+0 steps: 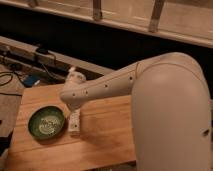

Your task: Place the bottle in the ceramic bowl

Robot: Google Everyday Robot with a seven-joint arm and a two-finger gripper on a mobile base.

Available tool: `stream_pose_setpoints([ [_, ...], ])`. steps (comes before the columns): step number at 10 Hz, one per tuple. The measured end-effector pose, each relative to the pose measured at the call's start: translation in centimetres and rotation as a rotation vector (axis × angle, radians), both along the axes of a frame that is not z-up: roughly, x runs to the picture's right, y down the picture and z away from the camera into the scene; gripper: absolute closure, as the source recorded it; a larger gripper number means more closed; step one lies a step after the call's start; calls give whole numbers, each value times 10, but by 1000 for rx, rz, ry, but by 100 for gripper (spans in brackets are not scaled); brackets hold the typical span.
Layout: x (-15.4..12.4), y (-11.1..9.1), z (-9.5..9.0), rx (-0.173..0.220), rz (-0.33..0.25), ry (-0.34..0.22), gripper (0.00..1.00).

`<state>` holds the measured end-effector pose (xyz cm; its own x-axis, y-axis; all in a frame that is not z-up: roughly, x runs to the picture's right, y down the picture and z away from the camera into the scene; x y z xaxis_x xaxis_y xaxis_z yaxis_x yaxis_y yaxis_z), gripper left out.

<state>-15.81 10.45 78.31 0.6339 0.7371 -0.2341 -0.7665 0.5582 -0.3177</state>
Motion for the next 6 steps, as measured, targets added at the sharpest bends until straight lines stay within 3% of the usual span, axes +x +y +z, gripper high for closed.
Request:
stream_pose_setpoints([
  [2,15,-2,7,60,-11,96,20],
  [6,13,0,13,52,3,95,20],
])
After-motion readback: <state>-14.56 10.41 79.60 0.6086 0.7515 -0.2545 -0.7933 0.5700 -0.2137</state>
